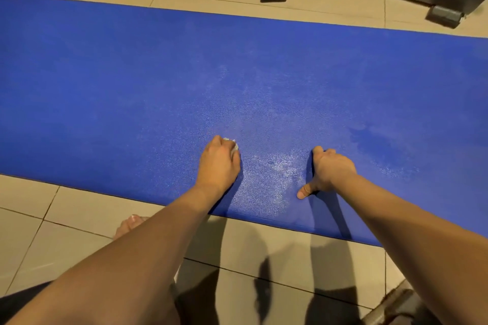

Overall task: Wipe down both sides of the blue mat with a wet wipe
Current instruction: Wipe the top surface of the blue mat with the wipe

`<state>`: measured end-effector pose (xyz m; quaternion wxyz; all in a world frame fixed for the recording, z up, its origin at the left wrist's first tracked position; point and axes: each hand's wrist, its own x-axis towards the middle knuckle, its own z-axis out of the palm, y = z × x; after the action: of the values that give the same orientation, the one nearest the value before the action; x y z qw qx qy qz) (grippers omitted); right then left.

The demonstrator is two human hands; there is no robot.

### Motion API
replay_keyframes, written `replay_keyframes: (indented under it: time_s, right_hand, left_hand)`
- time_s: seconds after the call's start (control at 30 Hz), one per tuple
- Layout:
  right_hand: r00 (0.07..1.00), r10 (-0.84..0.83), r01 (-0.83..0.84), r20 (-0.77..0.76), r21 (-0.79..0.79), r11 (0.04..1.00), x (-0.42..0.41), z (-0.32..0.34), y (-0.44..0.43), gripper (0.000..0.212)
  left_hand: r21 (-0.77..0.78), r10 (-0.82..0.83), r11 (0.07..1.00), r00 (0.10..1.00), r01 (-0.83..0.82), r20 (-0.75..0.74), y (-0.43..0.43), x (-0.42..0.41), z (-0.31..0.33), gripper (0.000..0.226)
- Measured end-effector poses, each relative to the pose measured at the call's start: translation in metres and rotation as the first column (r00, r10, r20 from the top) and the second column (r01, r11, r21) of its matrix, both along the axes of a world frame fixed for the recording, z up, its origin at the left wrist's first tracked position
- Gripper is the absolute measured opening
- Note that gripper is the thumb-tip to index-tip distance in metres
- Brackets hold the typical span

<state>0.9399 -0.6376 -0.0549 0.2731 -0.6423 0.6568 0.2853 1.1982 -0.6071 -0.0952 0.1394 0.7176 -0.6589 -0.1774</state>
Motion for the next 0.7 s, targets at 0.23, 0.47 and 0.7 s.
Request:
replay_keyframes:
  time_s: [0.23,0.47,0.7]
  right_hand:
    - [1.000,-0.014,0.014,-0.014,0.014,1.000,0.002,-0.002,-0.004,0.124]
    - [0.999,-0.015,0.016,0.034,-0.033,0.999,-0.004,-0.006,0.000,0.119]
    - [0.999,-0.006,0.006,0.043,-0.020,1.000,-0.004,-0.006,-0.002,0.121]
  left_hand:
    - [-0.008,0.172,0.985,0.983,-0.173,-0.057,-0.008,0.002,0.000,0.019]
    - [0.007,-0.389,0.920,0.918,0.391,-0.076,0.017,-0.102,0.009,0.010]
    - [0.016,-0.303,0.952,0.939,0.304,0.162,-0.028,0.006,0.010,0.017]
